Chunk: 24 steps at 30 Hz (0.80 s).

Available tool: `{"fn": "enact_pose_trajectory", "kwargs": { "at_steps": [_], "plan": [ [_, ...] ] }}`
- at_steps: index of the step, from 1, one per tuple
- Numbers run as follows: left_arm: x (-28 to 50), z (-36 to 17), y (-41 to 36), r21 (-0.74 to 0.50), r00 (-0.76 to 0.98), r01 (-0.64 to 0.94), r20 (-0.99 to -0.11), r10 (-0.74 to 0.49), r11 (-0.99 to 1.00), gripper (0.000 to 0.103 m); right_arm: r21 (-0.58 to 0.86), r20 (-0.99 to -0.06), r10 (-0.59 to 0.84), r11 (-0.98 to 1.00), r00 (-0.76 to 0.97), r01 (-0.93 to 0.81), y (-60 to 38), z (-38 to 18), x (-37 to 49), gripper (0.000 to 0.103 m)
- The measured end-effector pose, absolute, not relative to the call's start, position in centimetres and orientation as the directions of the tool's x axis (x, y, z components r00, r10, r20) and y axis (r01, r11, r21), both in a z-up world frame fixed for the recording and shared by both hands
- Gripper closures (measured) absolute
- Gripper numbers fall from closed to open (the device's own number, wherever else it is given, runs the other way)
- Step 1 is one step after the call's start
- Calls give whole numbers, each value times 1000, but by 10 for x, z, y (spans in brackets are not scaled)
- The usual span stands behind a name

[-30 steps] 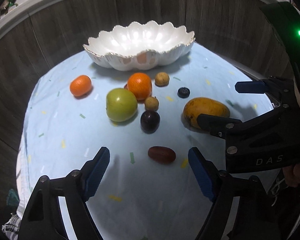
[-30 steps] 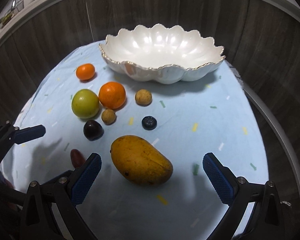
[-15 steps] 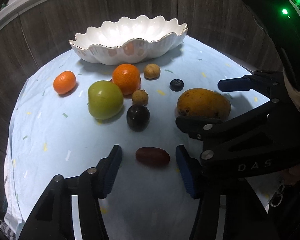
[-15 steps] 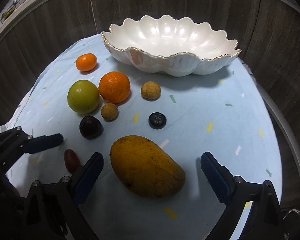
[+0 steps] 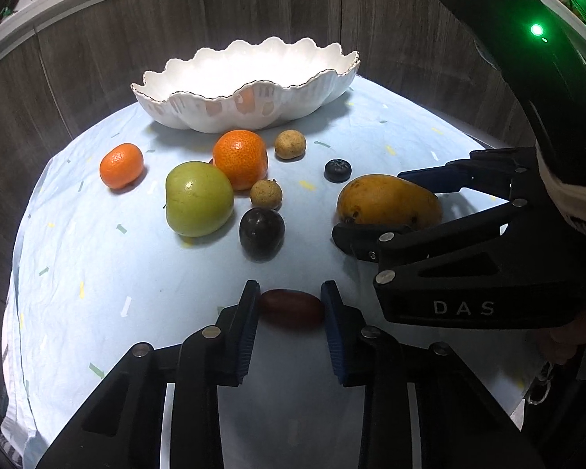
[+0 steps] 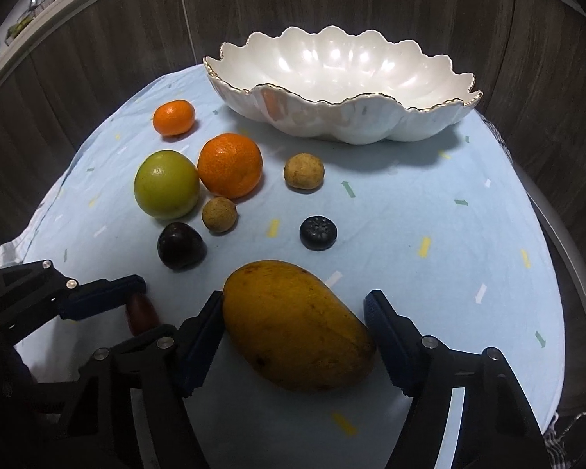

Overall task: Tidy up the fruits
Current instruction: 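Close the left tool on the red date while the right tool grasps the mango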

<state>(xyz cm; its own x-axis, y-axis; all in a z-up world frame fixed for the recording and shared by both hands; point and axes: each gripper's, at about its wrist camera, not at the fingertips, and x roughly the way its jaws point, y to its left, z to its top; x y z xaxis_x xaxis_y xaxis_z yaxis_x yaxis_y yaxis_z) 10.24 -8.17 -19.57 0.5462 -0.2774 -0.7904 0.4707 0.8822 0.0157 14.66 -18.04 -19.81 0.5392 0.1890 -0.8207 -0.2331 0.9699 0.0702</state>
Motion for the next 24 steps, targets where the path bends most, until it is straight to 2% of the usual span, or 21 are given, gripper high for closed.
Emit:
{"fn": "enact_pose_trajectory", "kwargs": {
  "at_steps": [15,24],
  "plan": [
    [101,-188,-72,16,581,419,-773,-254,908,73,99,-800,207,971,564,-217,-186,-189,140,42],
    [99,-181,-68,21,604,398,-758,-244,917,73,117,-787,223,969,576,-216,-187,-184,135,45]
  ]
}}
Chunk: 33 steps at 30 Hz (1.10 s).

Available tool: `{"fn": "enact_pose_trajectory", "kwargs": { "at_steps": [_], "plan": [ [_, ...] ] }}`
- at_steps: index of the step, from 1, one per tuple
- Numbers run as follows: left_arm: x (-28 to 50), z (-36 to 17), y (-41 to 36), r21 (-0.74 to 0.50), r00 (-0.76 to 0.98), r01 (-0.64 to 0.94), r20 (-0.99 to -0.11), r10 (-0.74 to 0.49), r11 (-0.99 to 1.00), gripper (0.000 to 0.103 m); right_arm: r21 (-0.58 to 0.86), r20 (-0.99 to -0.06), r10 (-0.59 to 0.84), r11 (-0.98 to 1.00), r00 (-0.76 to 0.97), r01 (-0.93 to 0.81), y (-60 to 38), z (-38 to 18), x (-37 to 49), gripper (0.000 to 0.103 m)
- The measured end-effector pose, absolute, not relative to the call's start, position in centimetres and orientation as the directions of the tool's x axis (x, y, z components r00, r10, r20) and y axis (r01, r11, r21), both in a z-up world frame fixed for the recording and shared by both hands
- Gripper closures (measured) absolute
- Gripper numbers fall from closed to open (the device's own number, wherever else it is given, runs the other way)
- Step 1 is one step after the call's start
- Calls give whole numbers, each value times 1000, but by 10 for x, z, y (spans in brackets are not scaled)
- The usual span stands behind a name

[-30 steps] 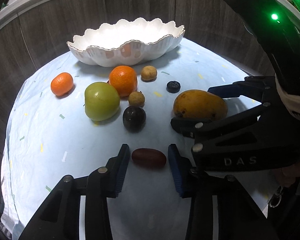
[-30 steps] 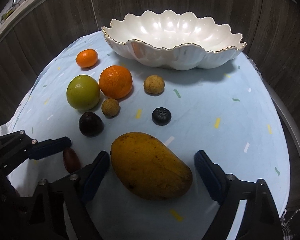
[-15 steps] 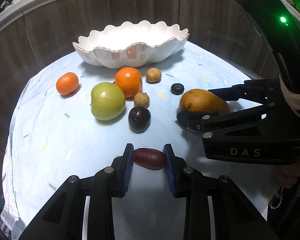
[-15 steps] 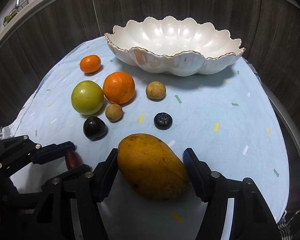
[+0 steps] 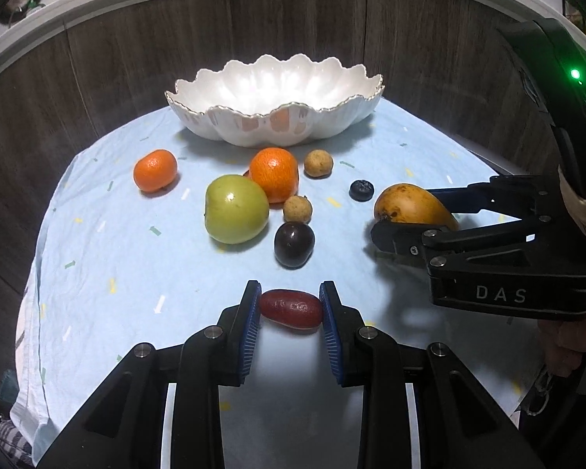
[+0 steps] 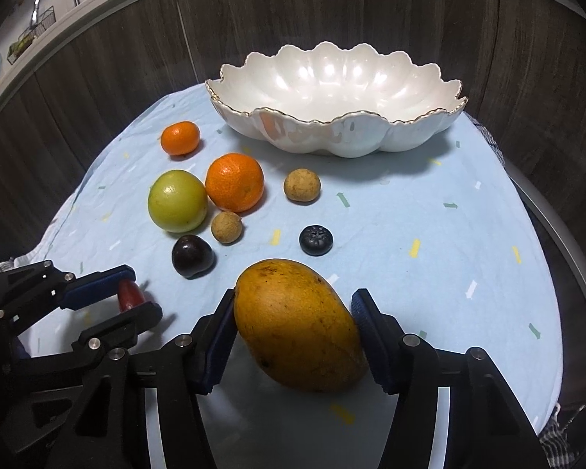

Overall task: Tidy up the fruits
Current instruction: 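Close the left tool on the red date while the right tool grasps the mango, then lift the red date with the left tool while the right tool carries the mango over the bowl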

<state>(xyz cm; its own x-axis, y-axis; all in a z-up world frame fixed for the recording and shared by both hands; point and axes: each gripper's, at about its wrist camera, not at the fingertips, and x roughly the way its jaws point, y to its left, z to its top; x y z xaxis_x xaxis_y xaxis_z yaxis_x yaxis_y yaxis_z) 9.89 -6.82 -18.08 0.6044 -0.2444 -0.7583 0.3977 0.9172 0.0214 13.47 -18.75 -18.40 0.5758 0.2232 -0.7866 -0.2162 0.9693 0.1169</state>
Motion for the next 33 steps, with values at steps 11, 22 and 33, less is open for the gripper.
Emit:
{"fn": "enact_pose_trajectory", "kwargs": {
  "at_steps": [11,22,33],
  "plan": [
    [97,-172,-68,16,616,382,-749,-242,924,73,135,-775,226,971,590,-196,-191,-175,131,47],
    [96,-159,-66,10,634,369,-734,-244,930,73,171,-746,259,965,613,-200,-192,-158,126,49],
    [103,-142,-62,5,653,342,-720,-234,940,73,191,-723,273,962,634,-197,-195,-141,126,51]
  ]
}}
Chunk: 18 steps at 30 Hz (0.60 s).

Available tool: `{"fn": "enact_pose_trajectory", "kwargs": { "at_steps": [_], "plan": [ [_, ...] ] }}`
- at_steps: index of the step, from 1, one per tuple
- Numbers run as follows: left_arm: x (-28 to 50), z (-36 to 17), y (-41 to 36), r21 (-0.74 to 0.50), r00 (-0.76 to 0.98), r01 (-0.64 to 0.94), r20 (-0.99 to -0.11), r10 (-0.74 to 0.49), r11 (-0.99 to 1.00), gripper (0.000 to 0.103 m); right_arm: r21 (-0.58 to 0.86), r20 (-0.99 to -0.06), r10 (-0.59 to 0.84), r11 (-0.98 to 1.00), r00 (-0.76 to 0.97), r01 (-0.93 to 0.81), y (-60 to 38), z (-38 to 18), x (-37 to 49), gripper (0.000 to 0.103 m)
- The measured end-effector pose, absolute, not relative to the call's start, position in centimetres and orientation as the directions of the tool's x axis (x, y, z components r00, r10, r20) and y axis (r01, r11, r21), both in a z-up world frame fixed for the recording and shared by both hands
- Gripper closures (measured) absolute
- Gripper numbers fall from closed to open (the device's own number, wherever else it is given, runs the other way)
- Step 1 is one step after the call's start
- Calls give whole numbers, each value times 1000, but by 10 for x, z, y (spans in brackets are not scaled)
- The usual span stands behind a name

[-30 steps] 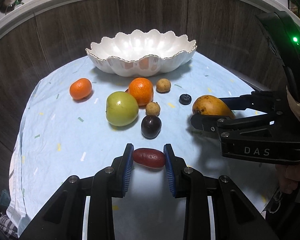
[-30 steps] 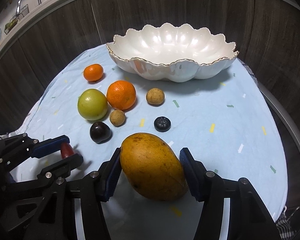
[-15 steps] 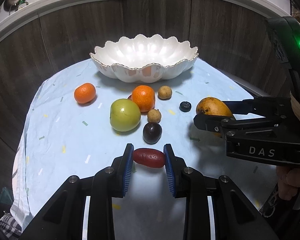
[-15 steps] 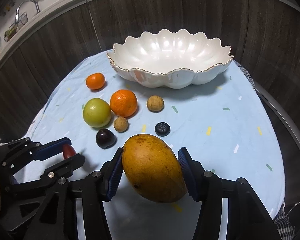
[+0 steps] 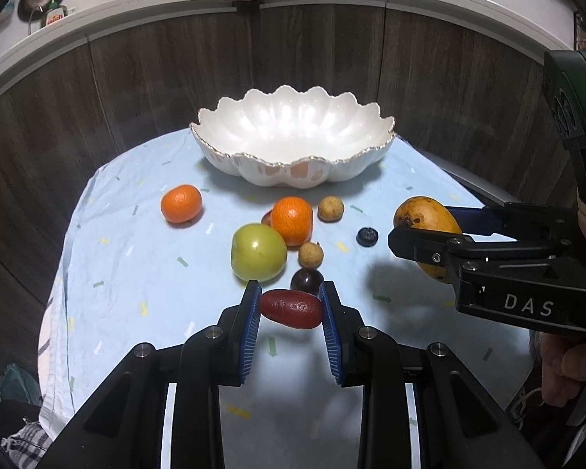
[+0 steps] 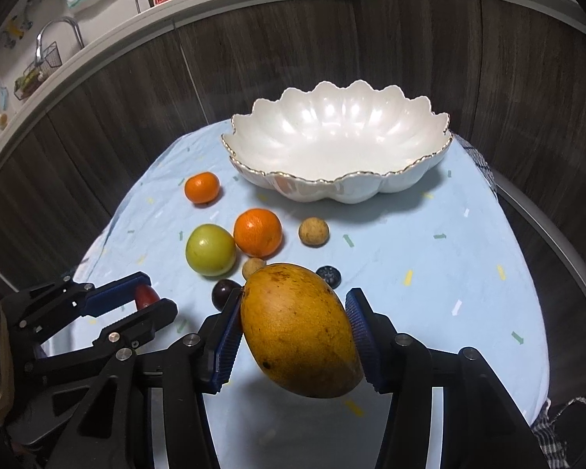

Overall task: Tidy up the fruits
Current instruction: 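Lift the red date with the left tool while the right tool carries the mango over the bowl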

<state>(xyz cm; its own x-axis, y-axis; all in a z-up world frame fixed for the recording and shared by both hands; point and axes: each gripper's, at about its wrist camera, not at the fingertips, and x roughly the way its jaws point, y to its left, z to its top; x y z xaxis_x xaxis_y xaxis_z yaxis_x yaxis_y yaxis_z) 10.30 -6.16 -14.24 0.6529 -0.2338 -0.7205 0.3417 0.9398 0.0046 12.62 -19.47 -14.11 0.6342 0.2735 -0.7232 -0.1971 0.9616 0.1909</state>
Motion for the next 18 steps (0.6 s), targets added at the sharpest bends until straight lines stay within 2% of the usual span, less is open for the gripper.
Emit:
{"fn": "enact_pose_trajectory", "kwargs": {
  "at_steps": [18],
  "plan": [
    [120,-121,-65,-12,676,322,-697,-239,947,73,202,-679,277,961,679,-189,-203,-113,140,52]
  ]
}}
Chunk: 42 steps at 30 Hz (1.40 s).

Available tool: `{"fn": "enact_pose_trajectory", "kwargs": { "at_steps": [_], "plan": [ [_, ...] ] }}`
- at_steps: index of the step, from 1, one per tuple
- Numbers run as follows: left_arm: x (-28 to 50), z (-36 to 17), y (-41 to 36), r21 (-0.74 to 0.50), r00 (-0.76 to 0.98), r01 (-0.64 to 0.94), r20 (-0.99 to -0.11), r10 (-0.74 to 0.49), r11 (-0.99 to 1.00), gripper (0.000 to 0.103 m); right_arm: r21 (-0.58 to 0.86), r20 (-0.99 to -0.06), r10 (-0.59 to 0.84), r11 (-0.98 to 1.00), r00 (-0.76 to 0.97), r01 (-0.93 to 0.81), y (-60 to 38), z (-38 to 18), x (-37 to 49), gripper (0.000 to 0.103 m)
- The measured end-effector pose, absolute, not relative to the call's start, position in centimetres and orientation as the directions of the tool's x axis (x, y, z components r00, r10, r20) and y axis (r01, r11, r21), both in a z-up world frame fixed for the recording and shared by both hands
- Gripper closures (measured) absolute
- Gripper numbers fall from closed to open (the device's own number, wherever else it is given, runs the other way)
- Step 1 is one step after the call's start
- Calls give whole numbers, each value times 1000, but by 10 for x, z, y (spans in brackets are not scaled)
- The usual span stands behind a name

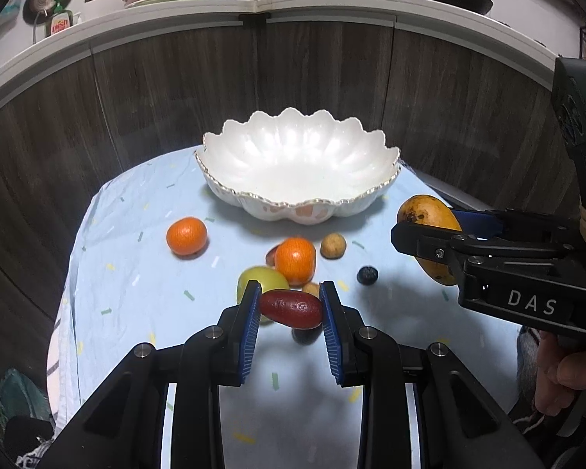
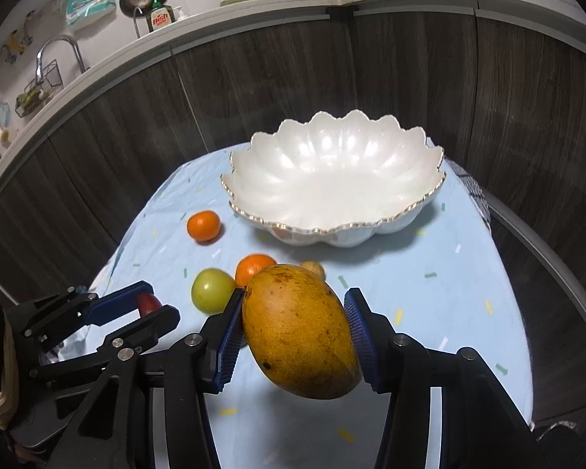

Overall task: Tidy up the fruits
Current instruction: 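Lift the red date with the left tool while the right tool carries the mango over the bowl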

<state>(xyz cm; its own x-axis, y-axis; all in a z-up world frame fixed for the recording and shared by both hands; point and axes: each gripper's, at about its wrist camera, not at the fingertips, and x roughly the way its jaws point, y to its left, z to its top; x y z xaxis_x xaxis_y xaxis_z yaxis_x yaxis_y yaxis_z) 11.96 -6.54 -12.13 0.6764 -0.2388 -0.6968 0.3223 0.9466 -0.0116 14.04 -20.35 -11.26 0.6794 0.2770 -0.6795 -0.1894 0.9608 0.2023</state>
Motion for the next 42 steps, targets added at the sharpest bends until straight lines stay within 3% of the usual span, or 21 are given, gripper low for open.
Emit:
{"fn": "enact_pose_trajectory", "kwargs": {
  "at_steps": [42],
  "plan": [
    [227,-66,-85,-10,748,313,-613,-253,950,73,199,-567,242,968,787,-154,-227,-43,223,53]
  ]
}}
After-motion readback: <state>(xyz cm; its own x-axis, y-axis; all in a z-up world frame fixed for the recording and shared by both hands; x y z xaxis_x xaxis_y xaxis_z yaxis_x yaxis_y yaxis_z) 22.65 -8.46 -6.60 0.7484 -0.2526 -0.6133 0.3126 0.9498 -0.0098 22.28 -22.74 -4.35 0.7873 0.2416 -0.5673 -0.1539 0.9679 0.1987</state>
